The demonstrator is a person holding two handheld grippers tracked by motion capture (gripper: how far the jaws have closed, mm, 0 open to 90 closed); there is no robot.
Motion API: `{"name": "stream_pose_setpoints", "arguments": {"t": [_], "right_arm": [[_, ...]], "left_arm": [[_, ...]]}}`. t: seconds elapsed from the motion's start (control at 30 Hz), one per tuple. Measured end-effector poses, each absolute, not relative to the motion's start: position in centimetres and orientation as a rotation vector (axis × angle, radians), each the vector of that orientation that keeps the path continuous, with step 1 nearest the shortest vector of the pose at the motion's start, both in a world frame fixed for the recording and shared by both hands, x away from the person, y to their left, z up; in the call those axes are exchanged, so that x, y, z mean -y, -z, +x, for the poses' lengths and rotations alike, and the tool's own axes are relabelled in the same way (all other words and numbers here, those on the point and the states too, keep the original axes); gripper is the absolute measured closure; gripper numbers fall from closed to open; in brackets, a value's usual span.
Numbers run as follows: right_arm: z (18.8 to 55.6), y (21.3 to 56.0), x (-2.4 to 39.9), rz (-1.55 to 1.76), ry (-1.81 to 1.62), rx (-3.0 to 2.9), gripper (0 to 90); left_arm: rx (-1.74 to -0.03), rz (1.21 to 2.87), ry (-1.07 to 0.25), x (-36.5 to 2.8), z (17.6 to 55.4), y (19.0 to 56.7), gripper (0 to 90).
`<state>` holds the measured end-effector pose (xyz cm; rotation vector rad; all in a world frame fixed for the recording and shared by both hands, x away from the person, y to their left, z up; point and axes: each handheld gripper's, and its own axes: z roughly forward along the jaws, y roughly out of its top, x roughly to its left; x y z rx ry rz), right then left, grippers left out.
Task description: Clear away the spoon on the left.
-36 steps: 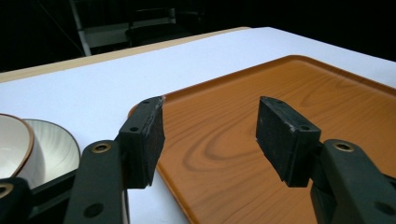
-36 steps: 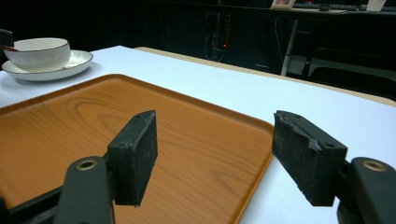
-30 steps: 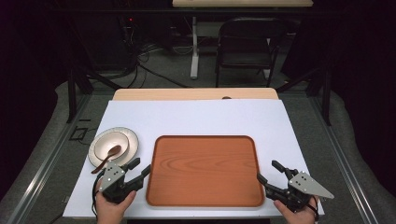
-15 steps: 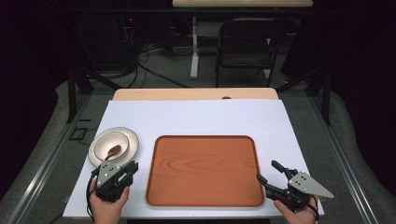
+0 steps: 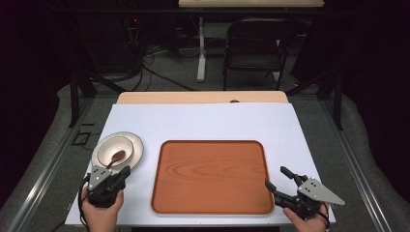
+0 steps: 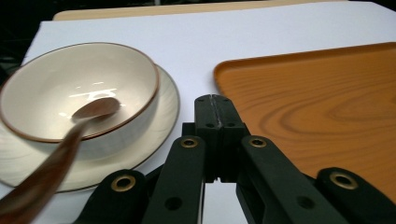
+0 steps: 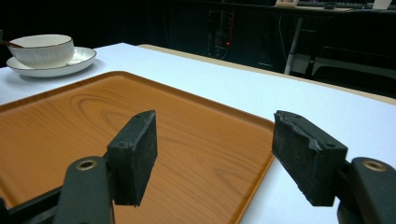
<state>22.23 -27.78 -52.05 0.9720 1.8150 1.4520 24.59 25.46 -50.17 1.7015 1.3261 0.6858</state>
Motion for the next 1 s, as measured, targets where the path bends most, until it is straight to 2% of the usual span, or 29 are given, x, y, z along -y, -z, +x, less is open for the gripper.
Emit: {"name": "stream_pose_setpoints", "arguments": {"t": [0.33,0.67,1.0], "right_arm": [[22.1,51.9,27.7,0.968,-1.439,-1.798,27.8],[22.2,52.1,27.5,0.951,-1.457,-1.833,20.2],[22.2,52.2,27.5,0.955,-1.468,-1.839,19.7]], "left_arm": [[-1.399,1.687,-0.701,-26.7,24.5,50.1,90.0],[-1.452,1.683,-0.705,-27.3,24.4,50.4,90.0],[-1.497,1.666,-0.720,-28.3,24.6,50.6,90.0]]}}
